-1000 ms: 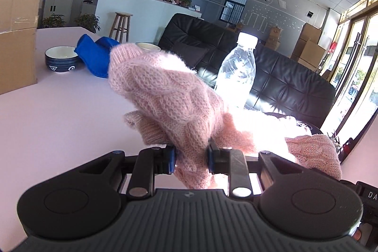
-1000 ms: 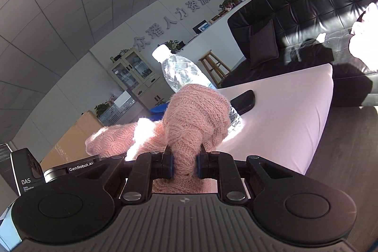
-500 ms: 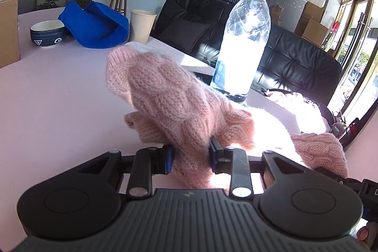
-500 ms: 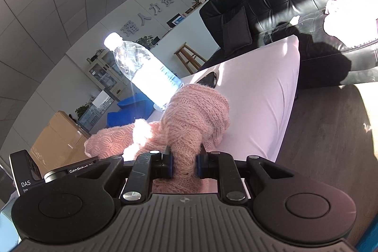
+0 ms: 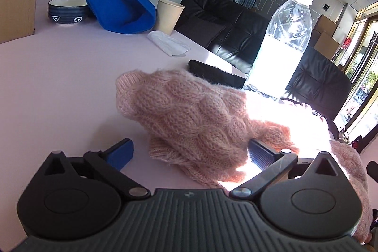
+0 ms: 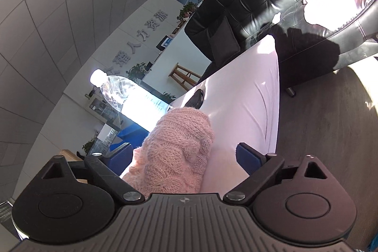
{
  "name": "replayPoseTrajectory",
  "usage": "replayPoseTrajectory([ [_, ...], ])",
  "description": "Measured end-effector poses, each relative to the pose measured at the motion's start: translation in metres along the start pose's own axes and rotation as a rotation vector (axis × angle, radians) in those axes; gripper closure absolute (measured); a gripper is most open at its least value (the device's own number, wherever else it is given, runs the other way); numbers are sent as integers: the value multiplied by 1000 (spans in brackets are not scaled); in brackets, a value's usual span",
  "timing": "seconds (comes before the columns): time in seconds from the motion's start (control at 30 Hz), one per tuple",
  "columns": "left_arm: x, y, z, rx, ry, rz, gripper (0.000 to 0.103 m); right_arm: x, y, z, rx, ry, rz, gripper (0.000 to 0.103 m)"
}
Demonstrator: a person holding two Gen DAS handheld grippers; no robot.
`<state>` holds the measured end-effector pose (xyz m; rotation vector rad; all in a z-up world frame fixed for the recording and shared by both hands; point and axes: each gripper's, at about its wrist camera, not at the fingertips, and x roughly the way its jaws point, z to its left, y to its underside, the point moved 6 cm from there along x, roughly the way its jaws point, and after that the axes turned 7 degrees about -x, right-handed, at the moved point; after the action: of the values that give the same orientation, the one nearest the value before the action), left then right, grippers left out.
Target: Fold clothes
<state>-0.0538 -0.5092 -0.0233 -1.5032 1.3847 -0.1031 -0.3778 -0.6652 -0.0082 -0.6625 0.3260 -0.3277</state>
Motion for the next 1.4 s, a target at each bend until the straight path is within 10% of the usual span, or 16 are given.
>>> replayPoseTrajectory([
  [0.6, -128, -23, 132, -212, -223, -156, 0, 23, 12, 99, -93, -186, -40, 0],
  [0.93, -265, 0, 257, -344, -524, -333, 0, 71, 101, 243, -389, -358, 76, 0],
  [1.4, -405, 44, 325, -289, -912, -441, 0, 116, 270, 402, -576, -544, 456, 0],
])
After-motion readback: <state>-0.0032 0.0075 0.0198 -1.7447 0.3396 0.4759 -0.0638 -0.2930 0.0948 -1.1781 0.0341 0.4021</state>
